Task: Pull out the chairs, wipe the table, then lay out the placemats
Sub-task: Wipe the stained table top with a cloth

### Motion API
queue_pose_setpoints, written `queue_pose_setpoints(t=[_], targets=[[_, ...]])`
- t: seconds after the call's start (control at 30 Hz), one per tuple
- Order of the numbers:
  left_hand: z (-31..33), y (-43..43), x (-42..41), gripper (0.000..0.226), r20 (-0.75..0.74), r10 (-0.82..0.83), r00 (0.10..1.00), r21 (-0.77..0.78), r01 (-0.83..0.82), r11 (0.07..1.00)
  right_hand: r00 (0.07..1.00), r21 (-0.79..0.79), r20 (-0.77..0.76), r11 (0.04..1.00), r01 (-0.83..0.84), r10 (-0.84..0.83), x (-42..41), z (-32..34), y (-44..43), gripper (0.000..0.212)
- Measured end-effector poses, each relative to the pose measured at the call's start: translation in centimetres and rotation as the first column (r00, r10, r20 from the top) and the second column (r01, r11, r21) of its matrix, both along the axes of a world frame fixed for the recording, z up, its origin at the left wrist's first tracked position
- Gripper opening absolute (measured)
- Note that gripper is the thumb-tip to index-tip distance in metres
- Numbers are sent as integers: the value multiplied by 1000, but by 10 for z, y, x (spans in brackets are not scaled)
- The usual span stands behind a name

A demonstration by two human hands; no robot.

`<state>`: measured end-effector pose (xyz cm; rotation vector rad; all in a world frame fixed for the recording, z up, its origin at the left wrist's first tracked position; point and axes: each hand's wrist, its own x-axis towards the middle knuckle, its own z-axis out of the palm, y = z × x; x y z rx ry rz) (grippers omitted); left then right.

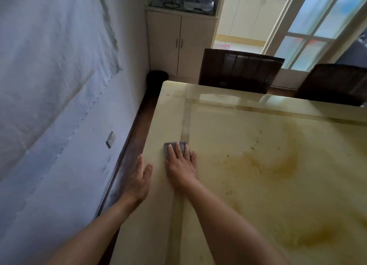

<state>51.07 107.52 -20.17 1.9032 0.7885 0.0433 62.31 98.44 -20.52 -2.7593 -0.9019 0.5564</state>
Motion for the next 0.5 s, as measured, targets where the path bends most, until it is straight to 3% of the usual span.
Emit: queue_pose_setpoints(t=[0.27,0.4,0.5], targets=[[-6,-4,-3,64,-128,-99,987,175,121,977,937,-58,-8,936,348,-349,47,0,-115,59],[-6,-11,-14,65,-182,-124,975,228,165,960,912,-138,78,901,411,-404,47,-2,-149,60],[-4,-12,-20,64,-165,-116,979,184,146,972,907,-116,46,899,421,-419,44,-1,-152,59]])
